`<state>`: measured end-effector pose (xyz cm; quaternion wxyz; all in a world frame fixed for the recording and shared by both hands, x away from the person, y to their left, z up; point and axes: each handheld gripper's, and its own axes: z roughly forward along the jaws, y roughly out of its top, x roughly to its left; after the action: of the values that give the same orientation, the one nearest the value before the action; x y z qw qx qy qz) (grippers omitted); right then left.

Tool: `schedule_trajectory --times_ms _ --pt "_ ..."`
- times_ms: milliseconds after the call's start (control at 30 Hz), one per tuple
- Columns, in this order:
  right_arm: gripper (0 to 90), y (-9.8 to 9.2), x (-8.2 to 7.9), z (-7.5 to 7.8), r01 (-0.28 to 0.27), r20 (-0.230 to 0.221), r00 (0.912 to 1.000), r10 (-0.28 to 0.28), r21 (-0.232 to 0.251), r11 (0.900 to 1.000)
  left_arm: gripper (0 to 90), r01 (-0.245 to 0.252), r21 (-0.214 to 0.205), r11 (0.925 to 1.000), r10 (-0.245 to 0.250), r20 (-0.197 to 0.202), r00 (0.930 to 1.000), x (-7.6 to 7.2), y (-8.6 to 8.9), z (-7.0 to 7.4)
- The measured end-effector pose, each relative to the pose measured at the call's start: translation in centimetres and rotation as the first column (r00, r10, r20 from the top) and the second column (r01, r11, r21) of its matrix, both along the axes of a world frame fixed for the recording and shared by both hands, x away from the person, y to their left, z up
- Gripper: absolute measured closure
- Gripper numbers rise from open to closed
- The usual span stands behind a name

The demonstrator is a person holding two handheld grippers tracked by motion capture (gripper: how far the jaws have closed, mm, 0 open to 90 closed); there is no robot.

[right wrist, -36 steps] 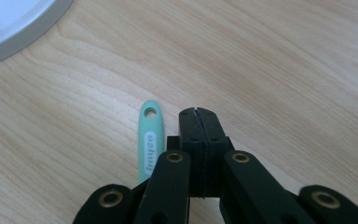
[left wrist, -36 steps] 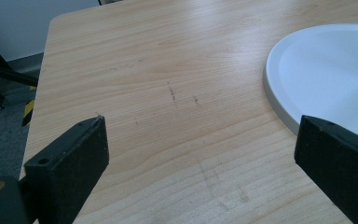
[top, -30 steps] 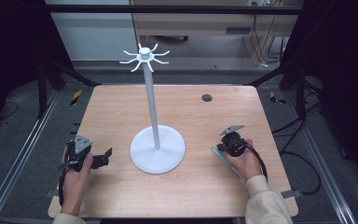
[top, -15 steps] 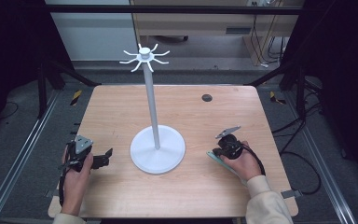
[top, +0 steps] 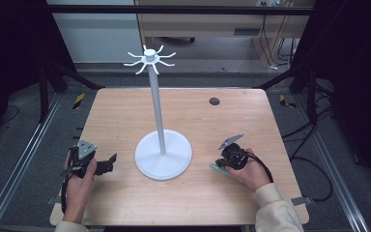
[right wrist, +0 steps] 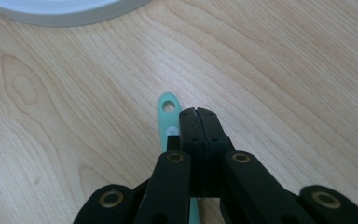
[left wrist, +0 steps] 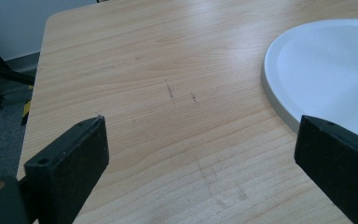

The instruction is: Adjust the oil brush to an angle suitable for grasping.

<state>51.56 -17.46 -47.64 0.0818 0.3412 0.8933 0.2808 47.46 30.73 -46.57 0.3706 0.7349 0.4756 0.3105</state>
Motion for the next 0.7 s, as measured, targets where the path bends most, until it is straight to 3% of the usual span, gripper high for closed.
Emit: schedule_trajectory --times_ms 233,367,533,700 --pt "90.0 -0.1 -1.7 1.4 -0.015 0.030 0.9994 0.016 -0.032 0.9994 2.5 0.000 0.003 1.0000 0.000 0.001 1.0000 -0.1 0.0 0.0" --pt "90.0 -0.6 -2.6 2.3 -0.025 0.026 0.9993 0.028 -0.083 0.9962 2.6 0.007 0.008 0.9999 -0.007 -0.002 1.0000 0.0 -0.2 -0.1" --pt "89.7 -1.4 -3.3 3.4 -0.053 -0.003 0.9986 0.053 -0.166 0.9848 2.5 0.005 0.012 0.9999 -0.005 -0.003 1.0000 0.0 -0.2 -0.1" --pt "88.6 -2.2 -3.6 3.3 -0.083 -0.033 0.9965 0.077 -0.255 0.9634 2.5 0.005 0.011 0.9999 -0.005 -0.004 1.0000 -0.1 -0.2 -0.1"
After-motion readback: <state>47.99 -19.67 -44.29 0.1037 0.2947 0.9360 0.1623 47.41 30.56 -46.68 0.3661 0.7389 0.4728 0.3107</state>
